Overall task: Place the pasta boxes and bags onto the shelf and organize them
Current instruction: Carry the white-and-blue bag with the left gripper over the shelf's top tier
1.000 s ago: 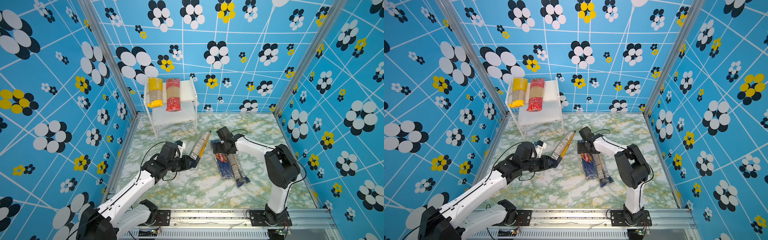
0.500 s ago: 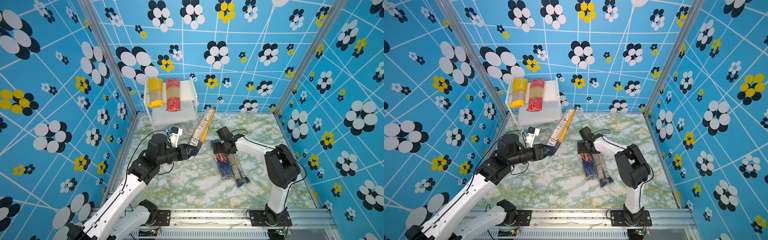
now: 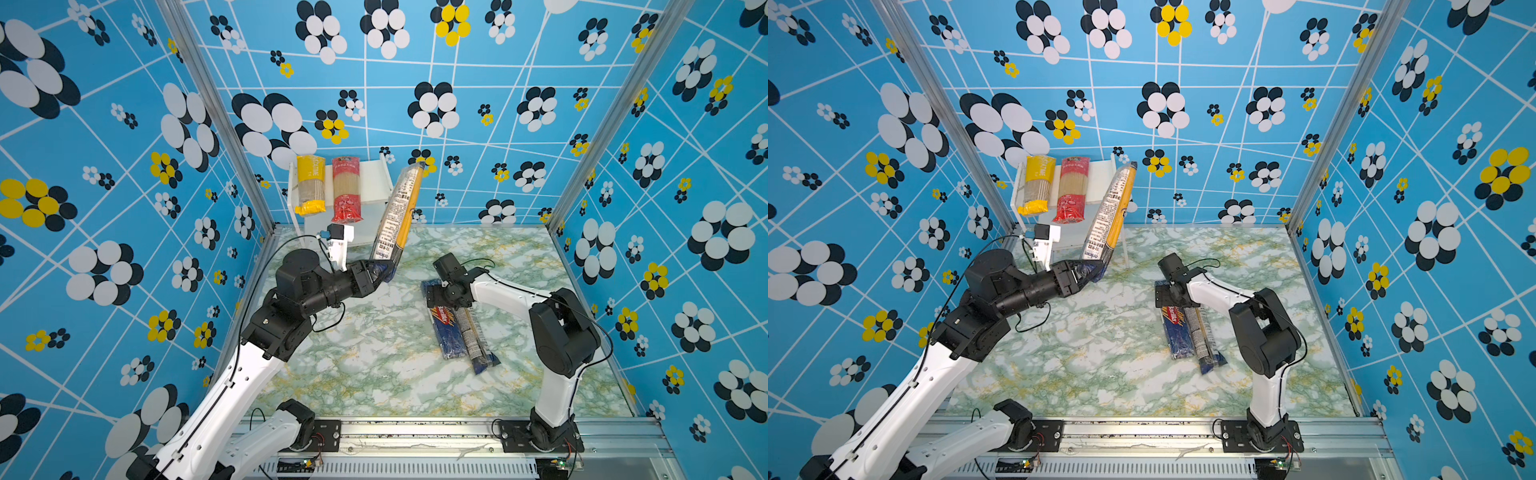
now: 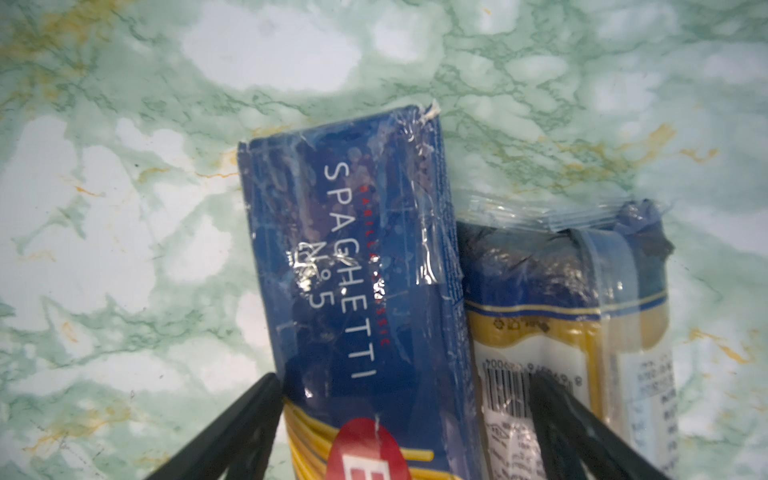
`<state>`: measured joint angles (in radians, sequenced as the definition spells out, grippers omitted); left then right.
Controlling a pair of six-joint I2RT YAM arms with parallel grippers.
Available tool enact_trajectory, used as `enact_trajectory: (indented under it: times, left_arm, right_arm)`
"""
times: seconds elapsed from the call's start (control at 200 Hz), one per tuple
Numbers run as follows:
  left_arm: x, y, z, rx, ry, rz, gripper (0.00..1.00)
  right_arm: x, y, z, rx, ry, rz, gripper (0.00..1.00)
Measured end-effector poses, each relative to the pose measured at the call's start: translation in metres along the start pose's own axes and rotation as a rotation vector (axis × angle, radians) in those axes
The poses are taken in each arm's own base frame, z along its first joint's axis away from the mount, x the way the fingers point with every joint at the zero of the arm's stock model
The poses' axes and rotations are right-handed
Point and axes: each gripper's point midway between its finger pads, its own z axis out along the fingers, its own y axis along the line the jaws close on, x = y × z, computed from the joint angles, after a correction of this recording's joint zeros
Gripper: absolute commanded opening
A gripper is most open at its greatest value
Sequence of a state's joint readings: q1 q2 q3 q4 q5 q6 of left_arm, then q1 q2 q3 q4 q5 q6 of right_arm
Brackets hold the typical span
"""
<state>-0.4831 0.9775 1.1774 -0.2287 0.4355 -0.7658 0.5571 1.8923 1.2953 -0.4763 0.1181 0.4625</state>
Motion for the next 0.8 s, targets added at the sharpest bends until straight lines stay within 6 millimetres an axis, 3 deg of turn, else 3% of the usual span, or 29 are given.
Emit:
enact_trajectory:
  times: [0.36, 0.805]
  left_arm:
    - [-0.068, -0.003, 0.022, -0.101, -0.176, 0.038, 0.0]
    - [-0.117, 0.031, 0.066, -0.314, -0.297, 0.087, 0.0]
  right_arm:
    - [0.0, 0.0, 0.0, 0.001, 0.001, 0.0, 0.96]
    - [0.001, -0.001, 0.0, 0.001, 0.002, -0.004, 0.96]
